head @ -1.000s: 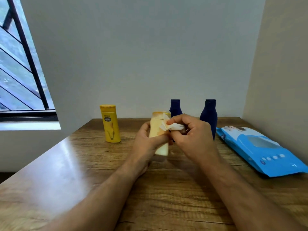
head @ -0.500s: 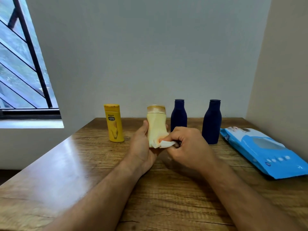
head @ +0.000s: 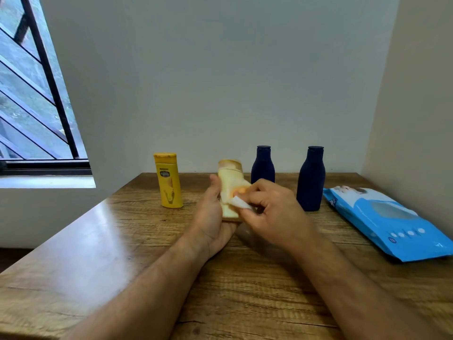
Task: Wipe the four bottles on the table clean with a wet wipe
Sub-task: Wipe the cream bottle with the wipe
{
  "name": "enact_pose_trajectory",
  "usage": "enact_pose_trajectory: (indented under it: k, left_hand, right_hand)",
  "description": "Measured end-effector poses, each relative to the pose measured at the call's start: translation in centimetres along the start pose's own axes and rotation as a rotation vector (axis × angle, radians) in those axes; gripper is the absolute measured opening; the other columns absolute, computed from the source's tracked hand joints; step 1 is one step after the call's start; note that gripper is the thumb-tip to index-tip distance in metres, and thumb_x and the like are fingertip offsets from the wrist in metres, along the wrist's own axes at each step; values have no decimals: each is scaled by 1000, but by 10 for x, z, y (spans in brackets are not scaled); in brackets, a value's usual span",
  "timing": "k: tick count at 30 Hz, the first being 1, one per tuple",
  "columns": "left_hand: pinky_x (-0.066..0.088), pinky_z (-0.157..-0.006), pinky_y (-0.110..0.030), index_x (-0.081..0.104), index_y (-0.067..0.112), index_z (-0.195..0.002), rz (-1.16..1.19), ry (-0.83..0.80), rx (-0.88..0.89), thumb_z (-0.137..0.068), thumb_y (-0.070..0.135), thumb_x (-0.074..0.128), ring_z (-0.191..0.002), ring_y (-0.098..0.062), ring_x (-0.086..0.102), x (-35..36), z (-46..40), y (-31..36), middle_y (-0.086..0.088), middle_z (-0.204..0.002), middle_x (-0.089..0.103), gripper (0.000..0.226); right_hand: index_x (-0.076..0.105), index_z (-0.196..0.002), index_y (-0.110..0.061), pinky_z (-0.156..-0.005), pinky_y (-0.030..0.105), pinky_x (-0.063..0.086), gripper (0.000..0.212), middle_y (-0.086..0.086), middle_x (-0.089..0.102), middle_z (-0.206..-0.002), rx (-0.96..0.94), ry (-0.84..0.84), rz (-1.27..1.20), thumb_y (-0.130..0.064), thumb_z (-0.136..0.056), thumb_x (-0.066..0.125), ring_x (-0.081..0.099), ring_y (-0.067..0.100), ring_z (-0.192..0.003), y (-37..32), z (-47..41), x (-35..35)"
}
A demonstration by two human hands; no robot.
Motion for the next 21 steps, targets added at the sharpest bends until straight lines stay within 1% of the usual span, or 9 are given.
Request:
enact_pose_trajectory:
  k: [2, 5, 9, 11, 12, 14, 16, 18, 21]
  left_hand:
    - [50, -101, -54, 56, 4, -133, 6, 37, 33, -100, 60, 34, -109, -36, 68, -3, -3, 2, -26, -118, 68, 69]
    - [49, -103, -51, 58, 4, -131, -18, 23, 11, -102, 55, 36, -112, -35, 67, -1, -1, 1, -24, -121, 68, 62]
    - [44, -105, -49, 65, 13, -129, -102, -49, -64, -104, 49, 38, -108, -30, 65, 5, 4, -7, -19, -121, 69, 52]
    - [46, -100, -49, 65, 16, -130, -144, -55, -81, -103, 49, 39, -104, -30, 63, 8, 5, -11, -21, -119, 67, 50]
    - [46, -101, -50, 64, 16, -131, -154, -48, -80, -103, 49, 39, -106, -31, 63, 8, 4, -12, -23, -122, 67, 50]
    - [45, -106, -52, 63, 14, -131, -143, -27, -60, -105, 49, 36, -112, -32, 64, 8, 4, -11, -23, -125, 67, 51]
    - [49, -104, -49, 61, 8, -130, -83, 7, -30, -106, 49, 33, -112, -30, 67, 5, 2, -6, -21, -120, 70, 55]
    - [44, -110, -52, 56, 3, -131, -10, 56, 2, -105, 51, 34, -115, -33, 64, -2, -2, -1, -22, -119, 67, 60]
    - [39, -113, -57, 52, 1, -135, 32, 111, 21, -103, 54, 37, -116, -34, 58, -9, -7, 2, -21, -119, 61, 64]
  right_hand:
    - [72, -114, -24, -73, 17, 52, 26, -14, 58, -103, -32, -47, -23, -33, -90, 65, 56, 2, -86, -3, 1, 3]
    - [71, -115, -21, -78, 16, 51, 27, -13, 57, -107, -22, -34, -5, -29, -90, 66, 55, 2, -92, 0, 0, 3]
    - [69, -119, -17, -80, 7, 46, 28, -11, 59, -108, 93, 209, -10, -22, -92, 64, 54, 0, -92, 8, -2, -12]
    - [67, -122, -17, -85, 10, 47, 30, -8, 61, -110, 117, 267, -19, -18, -93, 63, 54, 0, -96, 9, -2, -16]
    - [67, -123, -18, -86, 11, 48, 31, -7, 62, -110, 111, 262, -16, -17, -93, 63, 55, 1, -96, 9, -2, -16]
    - [67, -122, -21, -85, 15, 49, 30, -8, 63, -106, 93, 178, 1, -19, -92, 64, 56, 2, -94, 7, -2, -12]
    - [69, -119, -24, -76, 14, 48, 28, -13, 61, -96, 72, 40, 6, -23, -91, 64, 55, 1, -84, 3, -1, -5]
    - [71, -116, -25, -68, 11, 43, 27, -17, 60, -92, 34, -84, -18, -24, -90, 65, 54, -3, -79, -2, 0, 1]
    - [71, -117, -25, -72, 7, 39, 27, -22, 56, -97, -1, -149, -30, -24, -90, 66, 46, -15, -83, -5, 0, 5]
Point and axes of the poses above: each hand's wrist, its own z-axis away from the middle knuckle, its own x-axis out of the palm, y = z × x, the point moved 3 cm from there along -z, towards the middle knuckle
